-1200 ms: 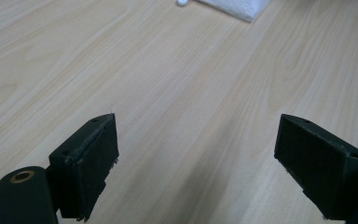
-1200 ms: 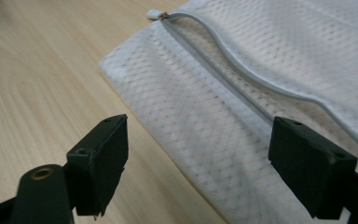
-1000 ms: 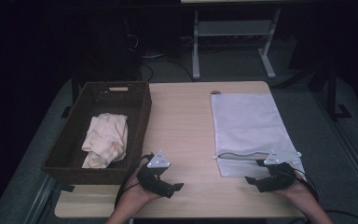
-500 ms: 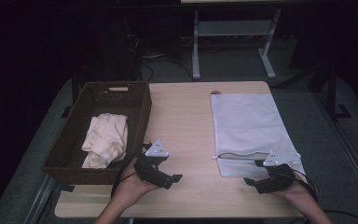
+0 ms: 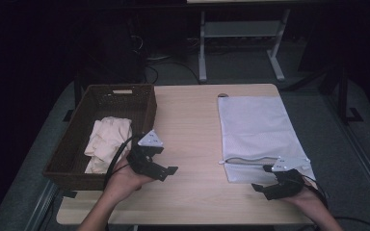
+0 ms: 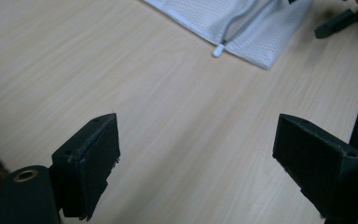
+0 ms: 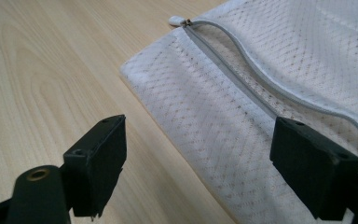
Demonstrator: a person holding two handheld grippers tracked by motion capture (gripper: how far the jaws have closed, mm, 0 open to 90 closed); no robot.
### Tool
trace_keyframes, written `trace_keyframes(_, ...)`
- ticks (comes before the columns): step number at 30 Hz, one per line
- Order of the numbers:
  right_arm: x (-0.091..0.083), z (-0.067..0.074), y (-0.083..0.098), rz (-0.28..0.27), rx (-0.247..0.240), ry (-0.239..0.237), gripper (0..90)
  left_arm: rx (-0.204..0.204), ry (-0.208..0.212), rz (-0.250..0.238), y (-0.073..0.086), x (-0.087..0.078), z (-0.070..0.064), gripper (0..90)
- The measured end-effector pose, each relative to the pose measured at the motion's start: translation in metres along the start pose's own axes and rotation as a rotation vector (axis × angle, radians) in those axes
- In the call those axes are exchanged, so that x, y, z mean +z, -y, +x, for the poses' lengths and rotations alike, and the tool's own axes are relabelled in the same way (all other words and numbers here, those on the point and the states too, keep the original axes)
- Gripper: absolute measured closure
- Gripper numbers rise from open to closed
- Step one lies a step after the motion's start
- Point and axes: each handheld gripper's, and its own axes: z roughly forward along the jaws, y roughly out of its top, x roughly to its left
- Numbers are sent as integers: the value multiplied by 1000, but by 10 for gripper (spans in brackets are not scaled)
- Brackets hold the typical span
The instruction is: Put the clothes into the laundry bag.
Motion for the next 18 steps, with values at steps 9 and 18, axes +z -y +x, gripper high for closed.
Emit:
trace_keyframes(9, -1, 0, 0, -3, 5, -2, 180, -19, -45, 10, -1, -17, 23, 141)
trace_keyframes(18, -1, 0, 1, -8, 8, 1, 179, -39, -84, 29, 2, -27, 40, 141)
